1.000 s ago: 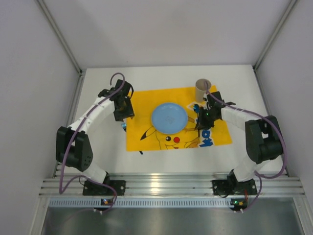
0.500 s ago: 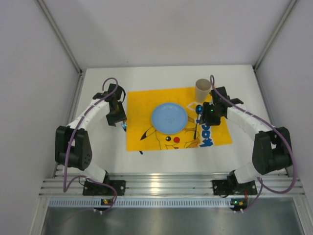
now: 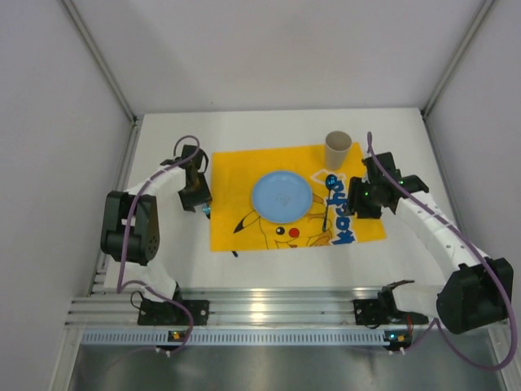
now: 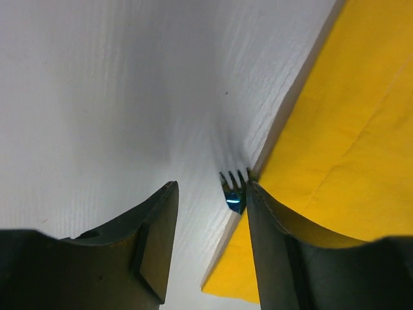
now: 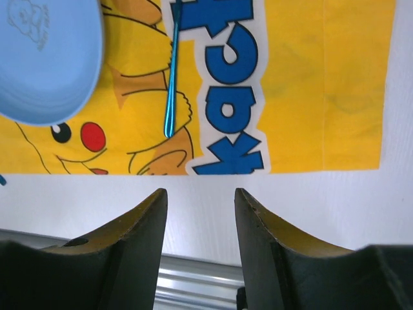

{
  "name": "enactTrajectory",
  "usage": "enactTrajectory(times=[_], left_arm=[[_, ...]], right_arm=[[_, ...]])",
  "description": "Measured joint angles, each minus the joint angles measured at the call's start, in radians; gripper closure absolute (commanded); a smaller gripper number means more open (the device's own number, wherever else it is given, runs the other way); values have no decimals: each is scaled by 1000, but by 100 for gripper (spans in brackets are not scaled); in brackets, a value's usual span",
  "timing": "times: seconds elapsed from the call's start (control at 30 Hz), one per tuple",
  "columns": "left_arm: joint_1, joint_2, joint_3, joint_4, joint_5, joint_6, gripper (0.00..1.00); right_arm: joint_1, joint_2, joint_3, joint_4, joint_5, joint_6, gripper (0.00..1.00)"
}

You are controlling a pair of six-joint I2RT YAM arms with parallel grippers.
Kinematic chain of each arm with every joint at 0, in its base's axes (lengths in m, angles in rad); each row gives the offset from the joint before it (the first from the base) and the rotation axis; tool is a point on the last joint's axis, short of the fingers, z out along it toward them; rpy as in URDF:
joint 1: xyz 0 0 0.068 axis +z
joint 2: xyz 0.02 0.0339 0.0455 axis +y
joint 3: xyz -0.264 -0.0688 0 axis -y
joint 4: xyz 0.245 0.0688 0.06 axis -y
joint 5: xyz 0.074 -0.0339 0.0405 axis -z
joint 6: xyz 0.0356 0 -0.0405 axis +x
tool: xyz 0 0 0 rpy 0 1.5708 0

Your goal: Set the dinner table for one person

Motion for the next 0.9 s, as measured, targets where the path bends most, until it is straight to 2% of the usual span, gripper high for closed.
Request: enactTrajectory(times=[0.2, 0.37, 0.4, 0.43, 0.53, 0.67, 0.73, 0.77, 0.8, 0.87, 0.9], left_arm=[[29, 0, -49, 144, 74, 31, 46], [67, 2, -91, 238, 149, 37, 52], [72, 2, -96, 259, 161, 37, 55], [77, 2, -101, 278, 176, 37, 65], [84, 3, -117, 328, 205, 30, 77], [85, 0, -144, 387, 240, 19, 81], [85, -7, -161, 410, 251, 14, 74], [85, -14, -172, 427, 260, 11, 61], [85, -21, -182, 440, 268, 10, 54], [85, -39, -201, 463, 280, 8, 42], [87, -49, -210, 470, 286, 8, 41]], right_arm=[[0, -34, -25, -66, 27, -3, 53], [0, -46, -26, -103, 44, -17, 54], [0, -46, -26, -108, 49, -19, 54], [0, -46, -26, -114, 56, -24, 54], [0, -45, -24, -131, 75, -36, 54], [0, -20, -4, -155, 88, -51, 54], [0, -3, 16, -161, 90, -53, 54], [0, 6, 27, -162, 92, -54, 54], [0, 11, 35, -162, 92, -55, 54], [0, 16, 48, -163, 92, -57, 54], [0, 18, 50, -162, 92, -58, 54]])
